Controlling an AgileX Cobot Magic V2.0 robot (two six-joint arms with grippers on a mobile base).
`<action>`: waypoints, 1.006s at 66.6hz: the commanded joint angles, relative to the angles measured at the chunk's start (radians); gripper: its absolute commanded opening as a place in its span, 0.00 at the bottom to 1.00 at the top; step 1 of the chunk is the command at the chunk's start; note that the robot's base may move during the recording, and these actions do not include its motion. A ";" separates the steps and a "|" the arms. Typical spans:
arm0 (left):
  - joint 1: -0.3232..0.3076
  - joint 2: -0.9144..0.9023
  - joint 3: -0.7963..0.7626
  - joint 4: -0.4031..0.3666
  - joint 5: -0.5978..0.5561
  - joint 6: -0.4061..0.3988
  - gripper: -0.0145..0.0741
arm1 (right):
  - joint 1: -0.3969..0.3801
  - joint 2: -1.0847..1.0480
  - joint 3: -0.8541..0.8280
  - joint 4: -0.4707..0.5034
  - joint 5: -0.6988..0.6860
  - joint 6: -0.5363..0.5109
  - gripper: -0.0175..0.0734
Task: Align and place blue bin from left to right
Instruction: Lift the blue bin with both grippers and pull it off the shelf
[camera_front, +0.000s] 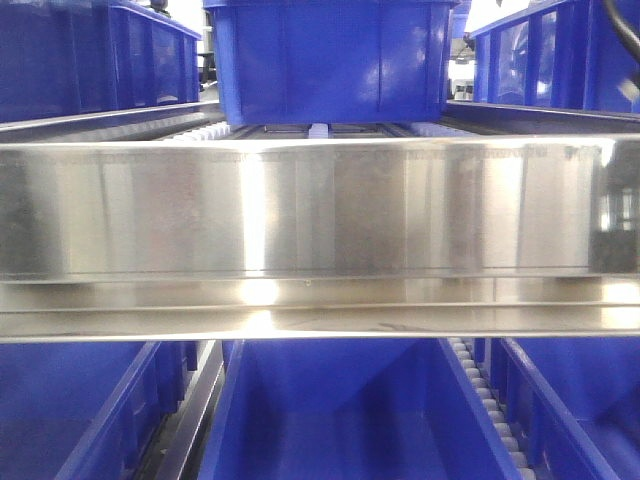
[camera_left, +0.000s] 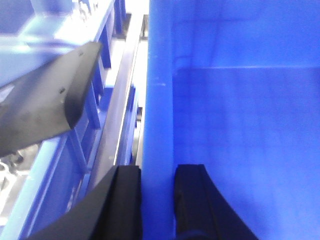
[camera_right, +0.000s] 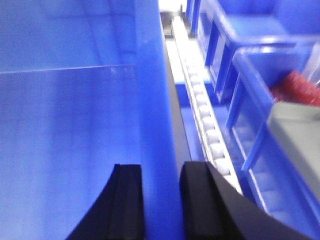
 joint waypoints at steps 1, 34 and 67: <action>-0.055 -0.010 -0.015 -0.127 -0.096 -0.020 0.04 | 0.043 -0.003 -0.005 0.115 -0.097 0.020 0.12; -0.057 -0.086 0.161 -0.123 -0.096 -0.066 0.04 | 0.052 -0.121 0.266 0.093 -0.119 0.070 0.11; -0.183 -0.303 0.524 -0.004 -0.186 -0.225 0.04 | 0.112 -0.359 0.596 0.042 -0.257 0.196 0.11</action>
